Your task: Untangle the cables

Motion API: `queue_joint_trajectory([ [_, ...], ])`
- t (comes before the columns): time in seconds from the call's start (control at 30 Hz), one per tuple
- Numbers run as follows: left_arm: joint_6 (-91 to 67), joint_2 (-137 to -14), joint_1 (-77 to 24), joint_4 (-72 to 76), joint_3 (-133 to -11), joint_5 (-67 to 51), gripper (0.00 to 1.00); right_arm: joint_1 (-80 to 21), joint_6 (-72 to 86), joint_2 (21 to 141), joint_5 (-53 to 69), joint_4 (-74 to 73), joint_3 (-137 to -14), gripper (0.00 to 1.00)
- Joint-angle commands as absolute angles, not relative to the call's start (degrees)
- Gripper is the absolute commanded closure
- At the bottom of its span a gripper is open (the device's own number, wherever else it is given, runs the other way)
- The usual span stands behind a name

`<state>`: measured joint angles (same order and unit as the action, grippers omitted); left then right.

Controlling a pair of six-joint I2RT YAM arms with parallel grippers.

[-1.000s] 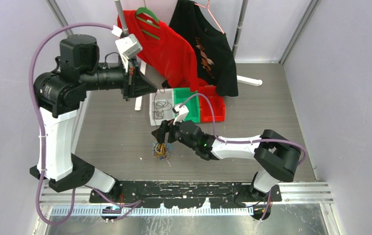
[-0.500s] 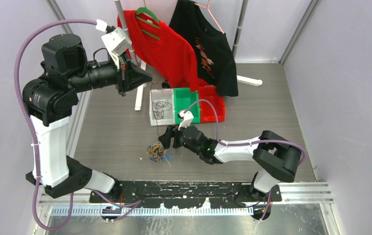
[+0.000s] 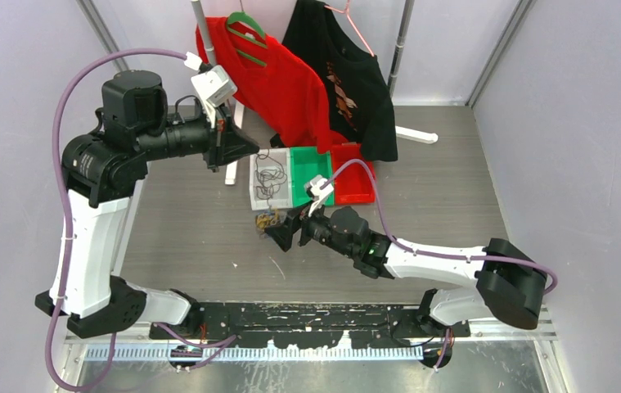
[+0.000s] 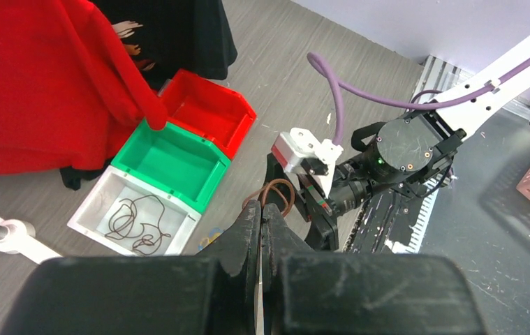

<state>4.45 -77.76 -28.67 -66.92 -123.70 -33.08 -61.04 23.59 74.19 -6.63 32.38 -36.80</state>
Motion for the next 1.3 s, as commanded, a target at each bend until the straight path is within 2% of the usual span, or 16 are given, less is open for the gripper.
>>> queue_joint_trajectory([
  [0.0, 3.5, -77.3, -29.2, -63.1, -125.7, -34.7, 1.00, -61.3, 19.1, 75.3, -1.3, 38.4, -38.7, 0.12],
  [0.33, 3.3, -78.3, -29.9, -64.8, -129.3, -35.7, 1.00, -61.2, 13.5, 83.5, -14.0, 40.9, -46.7, 0.25],
  [0.67, 3.3, -79.5, -30.1, -66.1, -132.6, -37.0, 1.00, -61.3, 17.2, 86.4, -11.4, 41.7, -46.9, 0.39],
  [1.0, 5.7, -78.6, -30.1, -66.9, -131.2, -36.2, 1.00, -61.3, 22.1, 78.6, -9.4, 39.9, -38.7, 0.37],
  [1.1, 5.7, -78.4, -30.1, -67.1, -131.2, -36.5, 1.00, -61.3, 22.0, 79.2, -10.1, 40.2, -39.5, 0.36],
  [1.27, 5.4, -78.4, -30.1, -67.3, -131.7, -36.5, 1.00, -61.3, 23.9, 83.0, -4.5, 42.0, -43.8, 0.34],
])
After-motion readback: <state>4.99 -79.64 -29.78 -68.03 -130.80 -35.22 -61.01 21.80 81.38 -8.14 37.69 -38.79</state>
